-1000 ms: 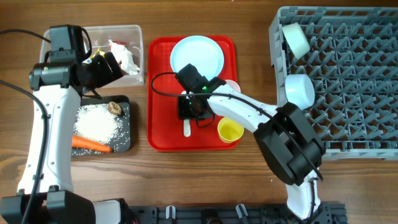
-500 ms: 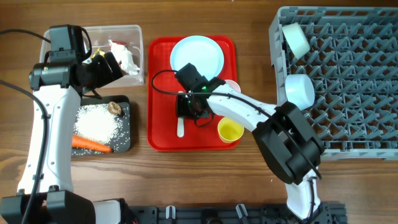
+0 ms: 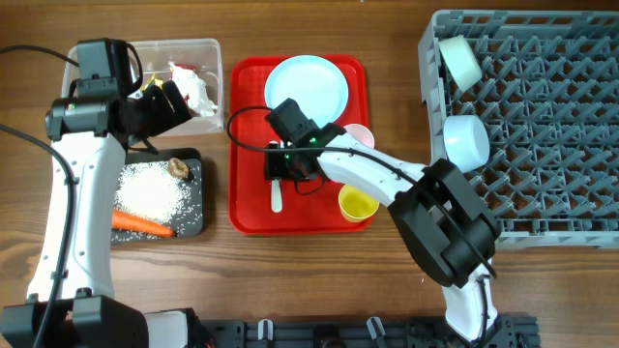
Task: Sort waste into correct bins and load items into the dishwasher rack
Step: 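Grasp the white spoon on the red tray with the right gripper, then carry the white spoon over the dish rack with the right gripper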
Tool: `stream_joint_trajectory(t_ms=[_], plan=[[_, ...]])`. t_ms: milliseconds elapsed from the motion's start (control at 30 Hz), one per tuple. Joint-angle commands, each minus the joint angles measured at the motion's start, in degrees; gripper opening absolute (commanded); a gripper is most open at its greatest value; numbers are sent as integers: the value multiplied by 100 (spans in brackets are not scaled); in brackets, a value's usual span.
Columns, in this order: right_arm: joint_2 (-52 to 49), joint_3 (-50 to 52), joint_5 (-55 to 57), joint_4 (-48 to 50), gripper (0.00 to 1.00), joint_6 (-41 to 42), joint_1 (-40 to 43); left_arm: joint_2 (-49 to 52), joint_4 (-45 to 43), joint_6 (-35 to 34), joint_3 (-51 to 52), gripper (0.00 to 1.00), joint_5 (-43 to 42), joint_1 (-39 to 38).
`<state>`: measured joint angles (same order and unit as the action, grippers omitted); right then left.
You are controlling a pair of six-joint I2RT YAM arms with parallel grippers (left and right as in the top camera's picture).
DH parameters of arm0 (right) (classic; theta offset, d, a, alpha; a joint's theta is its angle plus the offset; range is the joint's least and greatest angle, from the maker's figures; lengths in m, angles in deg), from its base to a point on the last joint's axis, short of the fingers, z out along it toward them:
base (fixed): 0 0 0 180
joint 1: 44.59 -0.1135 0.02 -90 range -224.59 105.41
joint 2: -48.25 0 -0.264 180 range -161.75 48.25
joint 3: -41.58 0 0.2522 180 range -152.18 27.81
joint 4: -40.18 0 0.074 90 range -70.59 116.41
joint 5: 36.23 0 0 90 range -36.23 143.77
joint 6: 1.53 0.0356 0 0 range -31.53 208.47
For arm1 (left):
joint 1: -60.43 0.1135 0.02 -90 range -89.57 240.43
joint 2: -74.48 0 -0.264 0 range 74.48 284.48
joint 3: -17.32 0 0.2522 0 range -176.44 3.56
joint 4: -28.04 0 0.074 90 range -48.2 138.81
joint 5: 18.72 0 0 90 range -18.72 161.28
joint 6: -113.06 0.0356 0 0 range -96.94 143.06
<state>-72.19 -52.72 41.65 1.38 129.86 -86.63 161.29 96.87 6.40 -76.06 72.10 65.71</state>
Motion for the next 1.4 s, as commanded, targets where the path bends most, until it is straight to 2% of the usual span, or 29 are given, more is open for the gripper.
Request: stream_joint_trajectory(t_ms=[0,133,233,367,467,533,733,967,1367], plan=[[-310,39,601,155,49,83,0,0,-15,-48,-59,100,55,20],[-485,39,634,487,49,118,-4,0,-15,-50,-59,100,55,20],[-643,39,601,656,43,236,11,0,-15,-48,-59,100,55,20],[-708,39,481,881,31,227,26,0,-15,-48,-59,100,55,20],[-708,39,485,927,17,227,28,0,-15,-50,-59,100,57,20],[-730,39,487,977,11,227,26,0,-15,-48,-59,100,55,22],[-774,39,472,1001,4,216,37,0,-15,-48,-59,100,55,20],[-511,4,-39,957,4,-144,136,0,-15,-48,-59,100,55,20],[2227,4,319,-238,4,-1495,702,0,-15,-50,-59,100,55,20]])
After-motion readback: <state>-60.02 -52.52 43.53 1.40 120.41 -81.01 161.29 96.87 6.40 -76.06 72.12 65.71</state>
